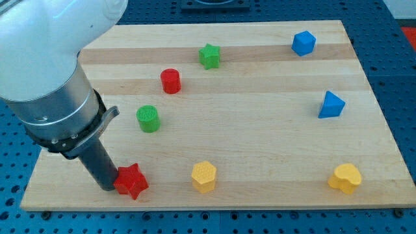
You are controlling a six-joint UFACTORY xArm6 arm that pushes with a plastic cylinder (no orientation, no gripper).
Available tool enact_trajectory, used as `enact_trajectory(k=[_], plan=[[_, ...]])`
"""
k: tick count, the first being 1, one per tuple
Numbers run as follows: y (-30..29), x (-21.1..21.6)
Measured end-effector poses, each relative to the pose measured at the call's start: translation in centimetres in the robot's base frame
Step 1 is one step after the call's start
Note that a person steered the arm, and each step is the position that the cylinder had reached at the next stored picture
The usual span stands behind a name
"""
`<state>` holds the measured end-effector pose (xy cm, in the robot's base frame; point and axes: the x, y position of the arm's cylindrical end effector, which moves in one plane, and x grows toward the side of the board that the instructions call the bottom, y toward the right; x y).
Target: Push the red star top left diagonal to the yellow hexagon
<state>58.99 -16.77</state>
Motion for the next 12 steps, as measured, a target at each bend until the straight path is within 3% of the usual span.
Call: enact_trajectory(k=[1,3,12], plan=[[-0.1,0.0],[-12.3,2.8],[-1.7,2.5]])
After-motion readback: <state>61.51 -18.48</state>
